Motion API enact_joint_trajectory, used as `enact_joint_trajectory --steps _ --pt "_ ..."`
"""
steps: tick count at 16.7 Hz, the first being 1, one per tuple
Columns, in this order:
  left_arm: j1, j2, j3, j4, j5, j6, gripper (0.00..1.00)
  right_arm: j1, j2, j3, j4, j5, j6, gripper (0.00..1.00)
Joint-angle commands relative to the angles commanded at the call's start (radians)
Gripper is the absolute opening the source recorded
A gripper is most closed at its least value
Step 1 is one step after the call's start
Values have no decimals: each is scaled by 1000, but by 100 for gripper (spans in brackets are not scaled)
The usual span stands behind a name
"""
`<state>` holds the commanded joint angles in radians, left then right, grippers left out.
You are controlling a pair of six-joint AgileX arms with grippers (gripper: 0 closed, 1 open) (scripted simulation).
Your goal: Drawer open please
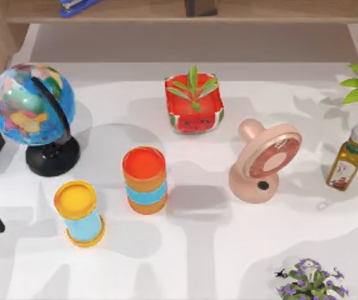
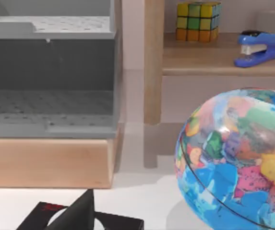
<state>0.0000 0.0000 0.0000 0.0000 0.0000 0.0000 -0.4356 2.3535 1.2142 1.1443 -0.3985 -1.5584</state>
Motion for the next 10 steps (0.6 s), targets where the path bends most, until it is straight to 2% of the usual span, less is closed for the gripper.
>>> enact_joint_trajectory --steps 5,10 --pt "0 0 0 0 0 0 100 -10 -7 -18 8 -1 1 0" --pt "0 0 0 0 0 0 100 -49 -82 -194 101 -43 5 0"
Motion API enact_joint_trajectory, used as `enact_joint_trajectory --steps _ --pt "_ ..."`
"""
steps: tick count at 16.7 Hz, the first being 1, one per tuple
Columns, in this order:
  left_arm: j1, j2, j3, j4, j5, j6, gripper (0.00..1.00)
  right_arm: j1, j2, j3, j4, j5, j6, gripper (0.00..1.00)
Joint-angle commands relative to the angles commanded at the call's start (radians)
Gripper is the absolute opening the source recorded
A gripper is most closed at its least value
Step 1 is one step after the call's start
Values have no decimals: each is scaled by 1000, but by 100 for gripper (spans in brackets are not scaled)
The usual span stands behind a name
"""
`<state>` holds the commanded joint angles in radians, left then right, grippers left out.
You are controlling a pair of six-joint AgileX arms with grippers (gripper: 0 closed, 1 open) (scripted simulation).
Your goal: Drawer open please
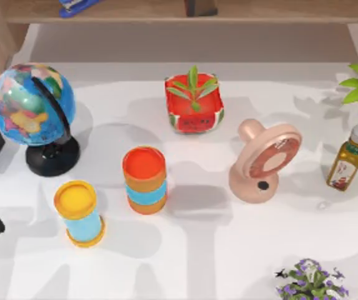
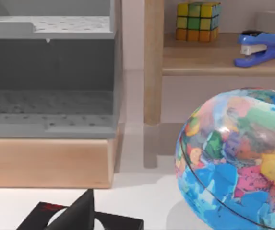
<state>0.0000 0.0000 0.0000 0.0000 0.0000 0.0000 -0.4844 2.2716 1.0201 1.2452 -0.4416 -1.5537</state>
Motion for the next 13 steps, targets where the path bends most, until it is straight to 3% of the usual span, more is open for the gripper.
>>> enact_joint_trajectory --steps 9,13 --pt "0 0 0 0 0 0 100 -29 -43 -97 61 -25 -3 0" --pt "0 0 0 0 0 0 100 -74 -96 -234 137 -74 1 0"
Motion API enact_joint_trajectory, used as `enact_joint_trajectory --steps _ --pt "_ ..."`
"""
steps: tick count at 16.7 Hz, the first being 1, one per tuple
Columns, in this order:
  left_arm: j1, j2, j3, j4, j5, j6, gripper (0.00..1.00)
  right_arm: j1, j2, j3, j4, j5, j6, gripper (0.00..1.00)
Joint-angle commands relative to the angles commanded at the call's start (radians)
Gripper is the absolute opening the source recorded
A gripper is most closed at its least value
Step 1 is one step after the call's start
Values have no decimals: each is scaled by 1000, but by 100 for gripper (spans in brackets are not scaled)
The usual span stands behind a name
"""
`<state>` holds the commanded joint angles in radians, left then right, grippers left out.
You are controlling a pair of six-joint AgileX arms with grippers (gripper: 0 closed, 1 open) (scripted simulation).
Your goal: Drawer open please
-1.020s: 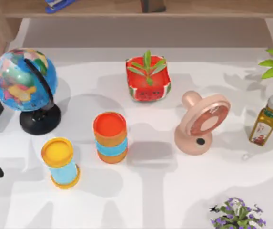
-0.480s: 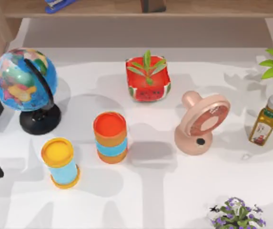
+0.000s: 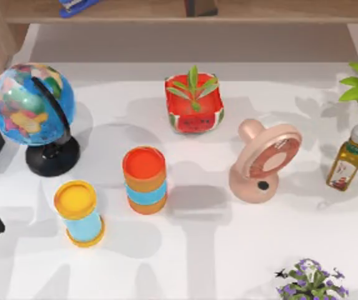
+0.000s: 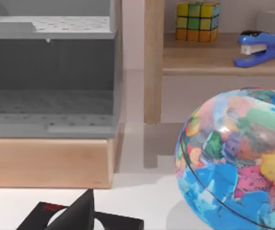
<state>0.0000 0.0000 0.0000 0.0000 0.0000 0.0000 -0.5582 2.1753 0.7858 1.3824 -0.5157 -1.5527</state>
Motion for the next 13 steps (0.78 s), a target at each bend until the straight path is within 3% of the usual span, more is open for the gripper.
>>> enact_joint_trajectory --steps 8,13 --pt "0 0 0 0 0 0 100 -33 -37 -88 59 -37 0 0" --pt "0 0 0 0 0 0 100 -105 -81 -223 144 -115 1 0"
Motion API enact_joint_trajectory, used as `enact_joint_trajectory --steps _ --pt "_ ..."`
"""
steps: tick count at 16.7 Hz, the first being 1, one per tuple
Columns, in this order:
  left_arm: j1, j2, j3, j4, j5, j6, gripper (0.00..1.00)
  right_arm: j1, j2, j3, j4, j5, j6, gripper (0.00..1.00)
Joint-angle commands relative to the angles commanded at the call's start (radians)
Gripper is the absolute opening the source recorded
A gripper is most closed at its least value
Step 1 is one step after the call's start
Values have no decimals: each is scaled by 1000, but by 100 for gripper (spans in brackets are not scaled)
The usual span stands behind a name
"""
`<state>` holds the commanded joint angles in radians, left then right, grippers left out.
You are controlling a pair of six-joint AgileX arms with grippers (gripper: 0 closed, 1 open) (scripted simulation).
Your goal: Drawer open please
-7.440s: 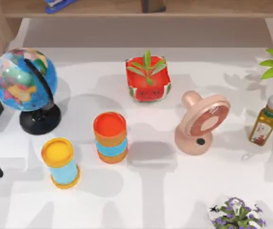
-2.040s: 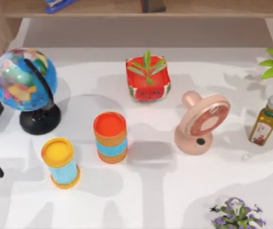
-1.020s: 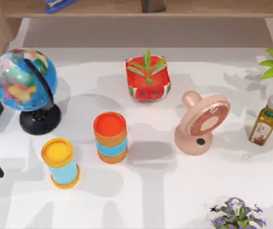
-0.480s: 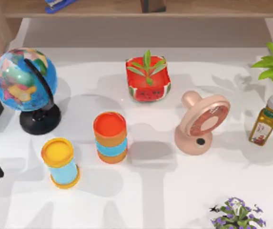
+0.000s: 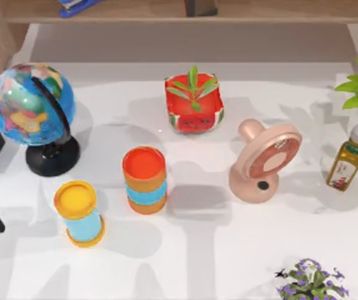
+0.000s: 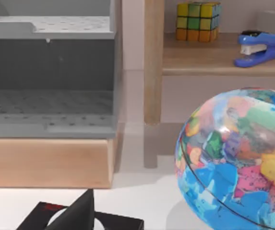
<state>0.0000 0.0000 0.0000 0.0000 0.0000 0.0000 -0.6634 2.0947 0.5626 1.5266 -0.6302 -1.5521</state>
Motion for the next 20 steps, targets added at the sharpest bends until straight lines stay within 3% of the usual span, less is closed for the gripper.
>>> enact_joint_trajectory --steps 7,20 --pt "0 0 0 0 0 0 100 -48 -33 -77 53 -44 1 0" --pt "0 0 0 0 0 0 100 -48 -33 -77 53 -44 1 98"
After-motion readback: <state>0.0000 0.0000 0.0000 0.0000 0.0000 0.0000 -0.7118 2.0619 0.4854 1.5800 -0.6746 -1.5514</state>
